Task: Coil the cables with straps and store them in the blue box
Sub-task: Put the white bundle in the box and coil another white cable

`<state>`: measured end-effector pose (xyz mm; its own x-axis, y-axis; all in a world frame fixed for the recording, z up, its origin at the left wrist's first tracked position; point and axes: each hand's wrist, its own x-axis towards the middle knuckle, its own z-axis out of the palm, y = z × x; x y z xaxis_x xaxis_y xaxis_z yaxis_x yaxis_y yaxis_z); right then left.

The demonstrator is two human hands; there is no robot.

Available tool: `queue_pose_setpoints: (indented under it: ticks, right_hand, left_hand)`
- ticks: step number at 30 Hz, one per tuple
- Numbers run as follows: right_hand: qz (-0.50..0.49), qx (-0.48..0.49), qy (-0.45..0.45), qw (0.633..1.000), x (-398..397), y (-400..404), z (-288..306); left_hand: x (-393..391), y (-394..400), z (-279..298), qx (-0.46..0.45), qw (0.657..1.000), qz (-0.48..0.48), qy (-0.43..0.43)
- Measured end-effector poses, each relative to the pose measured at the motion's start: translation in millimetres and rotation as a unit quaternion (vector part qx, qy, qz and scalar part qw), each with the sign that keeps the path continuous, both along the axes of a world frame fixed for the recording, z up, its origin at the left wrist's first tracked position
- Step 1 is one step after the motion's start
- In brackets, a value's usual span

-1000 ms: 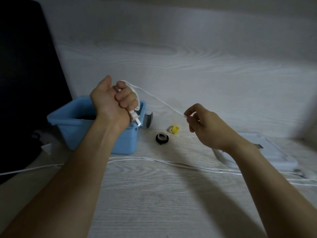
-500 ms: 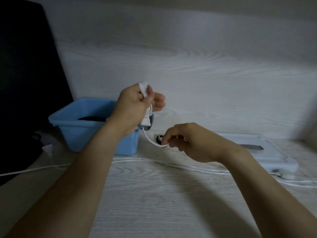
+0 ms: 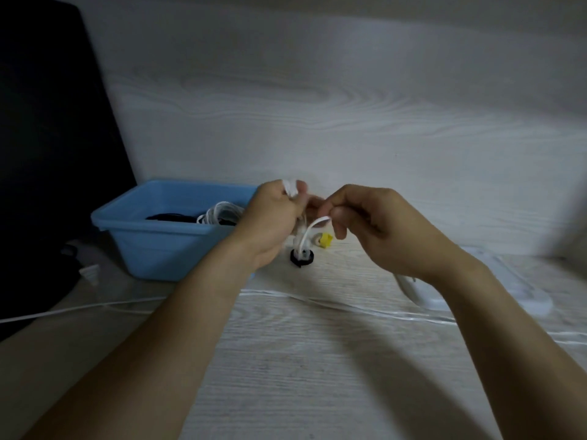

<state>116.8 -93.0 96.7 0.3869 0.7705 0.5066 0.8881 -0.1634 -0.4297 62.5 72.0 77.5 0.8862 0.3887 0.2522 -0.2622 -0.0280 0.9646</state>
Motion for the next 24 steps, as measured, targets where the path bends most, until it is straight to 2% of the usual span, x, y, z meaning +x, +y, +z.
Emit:
queue_pose_setpoints:
  ticks: [2,4,9,12,15,16,18,20,21,22,24]
  right_hand:
    - [-0.014,-0.061,0.009,0.998,-1,-5,5]
    - [-0.007,-0.130,0.015,0.991,-1,-9,8]
    - [0.025,-0.282,0.070,0.957,-4,-19,16]
    - [0.014,-0.386,0.083,0.919,-6,-24,17]
    - [-0.014,-0.431,0.081,0.898,-4,-24,13]
    - [-0.013,-0.430,0.082,0.899,-5,-25,14]
    - [0.016,-0.395,0.094,0.914,-6,-26,18]
    - [0.051,-0.288,0.127,0.948,-7,-27,22]
    - [0.057,-0.212,0.143,0.965,-5,-27,23]
    - [0.052,-0.137,0.150,0.978,-2,-26,22]
    - [0.019,-0.039,0.137,0.990,3,-23,18]
  left_hand:
    - [10,1,-4,-0.170,0.981,0.067,-0.062]
    - [16,4,-7,-0.254,0.955,0.110,-0.112]
    - [20,-14,-18,-0.211,0.955,0.161,-0.132]
    - [17,-21,-15,-0.285,0.937,0.139,-0.148]
    - [15,-23,-10,-0.336,0.925,0.117,-0.134]
    - [14,-24,-10,-0.306,0.938,0.117,-0.113]
    - [12,-25,-15,-0.143,0.983,0.103,-0.041]
    - [6,-26,-20,0.037,0.998,0.035,0.030]
    - [3,-25,-21,0.077,0.995,-0.028,0.053]
    - [0,-24,-20,0.072,0.989,-0.105,0.074]
    - [-8,-23,-14,0.001,0.959,-0.259,0.116]
